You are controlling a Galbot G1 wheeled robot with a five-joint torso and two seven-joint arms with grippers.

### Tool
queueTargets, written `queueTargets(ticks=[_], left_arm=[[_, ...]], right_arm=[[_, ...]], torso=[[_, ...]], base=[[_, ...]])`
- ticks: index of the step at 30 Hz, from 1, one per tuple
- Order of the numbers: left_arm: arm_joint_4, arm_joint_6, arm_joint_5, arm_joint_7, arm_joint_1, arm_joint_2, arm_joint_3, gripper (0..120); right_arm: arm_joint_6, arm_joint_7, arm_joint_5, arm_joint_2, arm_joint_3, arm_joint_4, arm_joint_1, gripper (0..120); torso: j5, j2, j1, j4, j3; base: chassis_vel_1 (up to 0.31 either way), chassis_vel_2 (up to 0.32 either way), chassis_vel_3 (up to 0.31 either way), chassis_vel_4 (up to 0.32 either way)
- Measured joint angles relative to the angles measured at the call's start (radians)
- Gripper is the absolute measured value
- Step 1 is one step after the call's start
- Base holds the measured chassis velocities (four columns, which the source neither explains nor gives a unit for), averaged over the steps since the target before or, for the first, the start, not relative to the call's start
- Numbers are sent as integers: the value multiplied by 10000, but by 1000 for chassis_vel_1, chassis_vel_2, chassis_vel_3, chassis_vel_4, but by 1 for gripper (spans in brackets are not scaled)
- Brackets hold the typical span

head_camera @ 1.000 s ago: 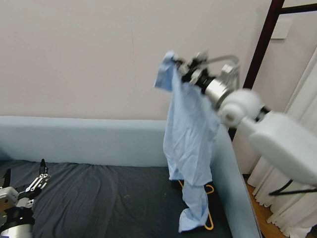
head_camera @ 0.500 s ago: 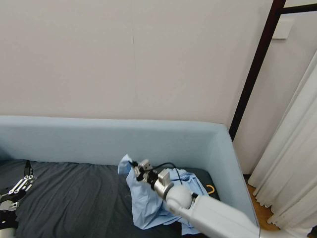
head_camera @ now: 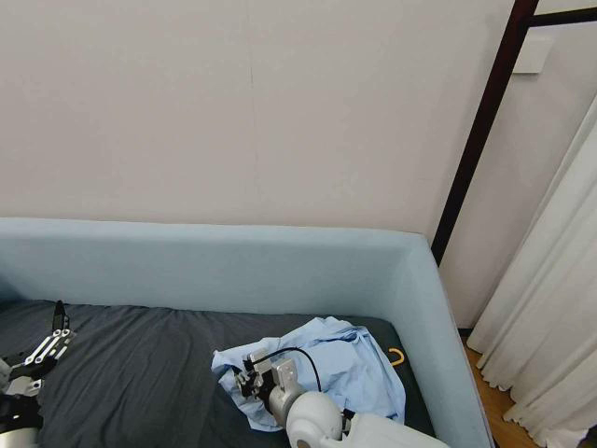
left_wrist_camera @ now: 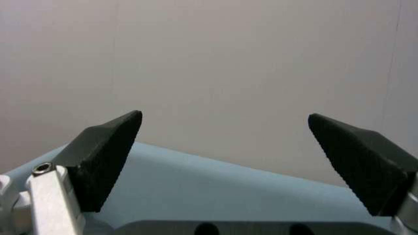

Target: Pick up the clothes from the sofa and hang them on the clothes hanger.

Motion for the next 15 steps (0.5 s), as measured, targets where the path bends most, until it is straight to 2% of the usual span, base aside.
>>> queueTargets(ticks=[2,3,4,6,8,9,12,13,14,15], left_arm=[[-3,3,2,0,-5,-1,8,100],[-3,3,2,0,-5,-1,8,100],[-11,5,3,0,-10,0,12,100],[-31,14,3,2,-21,4,22,100],[-58,20,3,4,-24,9,35,100],[-58,20,3,4,-24,9,35,100],[-117,27,3,6,-3,12,62,100],[-146,27,3,6,17,18,66,100],[-146,27,3,6,17,18,66,100],[-168,27,3,7,40,25,68,100]], right_arm=[[-887,176,868,-232,442,585,15,52],[-887,176,868,-232,442,585,15,52],[-1077,174,1168,-389,644,902,47,56],[-1069,141,1347,-653,866,1266,111,65],[-856,-122,840,-870,1030,1323,187,73],[-856,-122,840,-870,1030,1323,187,73],[120,-1746,-1243,-1132,1528,58,371,88],[513,-2670,-2103,-1181,1774,-677,448,91],[513,-2670,-2103,-1181,1774,-677,448,91],[983,-3504,-3085,-1202,2013,-1502,536,96]], torso=[[0,0,1,0,0],[0,0,1,0,0],[0,0,1,1,0],[0,0,0,1,0],[1,0,0,0,0],[1,0,0,0,0],[1,0,0,0,1],[2,0,0,2,1],[2,0,0,2,1],[1,-1,1,1,2]], base=[[0,0,0,0],[0,0,0,0],[0,0,0,0],[0,0,0,0],[0,0,0,0],[0,0,0,0],[0,0,0,0],[0,0,0,0],[0,0,0,0],[0,0,0,0]])
